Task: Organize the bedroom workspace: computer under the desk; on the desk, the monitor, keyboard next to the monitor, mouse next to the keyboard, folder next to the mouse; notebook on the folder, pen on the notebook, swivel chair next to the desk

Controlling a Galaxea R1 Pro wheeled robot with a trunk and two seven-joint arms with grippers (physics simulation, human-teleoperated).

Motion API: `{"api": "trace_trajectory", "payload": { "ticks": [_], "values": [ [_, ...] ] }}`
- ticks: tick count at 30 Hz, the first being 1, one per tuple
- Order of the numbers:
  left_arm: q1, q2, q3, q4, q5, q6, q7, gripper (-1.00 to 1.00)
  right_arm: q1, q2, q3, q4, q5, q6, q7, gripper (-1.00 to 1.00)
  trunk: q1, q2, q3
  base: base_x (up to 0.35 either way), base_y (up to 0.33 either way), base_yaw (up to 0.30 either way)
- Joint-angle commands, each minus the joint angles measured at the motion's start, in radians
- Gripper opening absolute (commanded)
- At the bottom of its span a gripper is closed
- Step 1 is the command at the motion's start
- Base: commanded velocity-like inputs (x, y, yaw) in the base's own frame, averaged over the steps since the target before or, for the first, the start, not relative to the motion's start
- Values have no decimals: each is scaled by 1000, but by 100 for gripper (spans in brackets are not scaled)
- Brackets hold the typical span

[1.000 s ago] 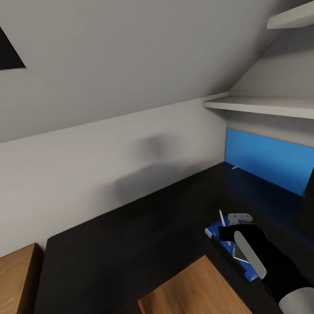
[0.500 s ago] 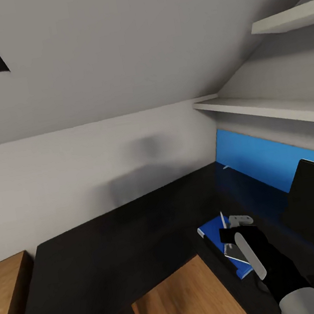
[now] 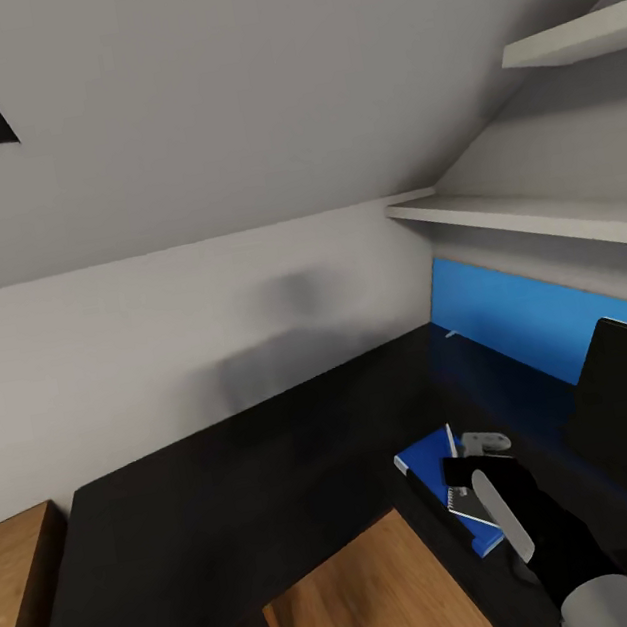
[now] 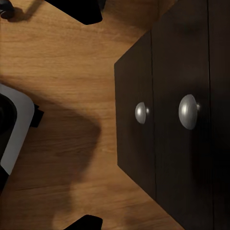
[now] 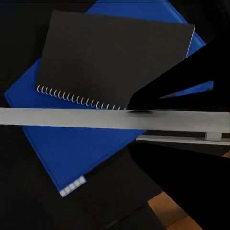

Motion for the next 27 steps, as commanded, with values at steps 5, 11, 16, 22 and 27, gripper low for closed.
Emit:
{"api": "trace_trajectory", "payload": {
  "ticks": [5,11,16,22,27],
  "values": [
    [-1,0,4,0,-6,-2,3,100,-1,-15,4,9,-14,-18,-8,-100,0,-2,-2,0,0,0],
    [-1,0,4,0,-5,-2,3,100,-1,-22,3,13,-16,-26,-6,-100,0,-2,-2,0,0,0],
    [-1,0,4,0,-5,-2,3,100,-1,-28,-8,14,-16,-28,-6,-100,0,-2,-2,0,0,0],
    [-1,0,4,0,-5,-2,3,100,-1,-32,-58,14,-15,-28,-3,-100,0,-2,-2,0,0,0],
    [-1,0,4,0,-5,-2,3,100,-1,-34,-73,15,-14,-28,-2,-100,0,-2,-2,0,0,0]
  ]
}}
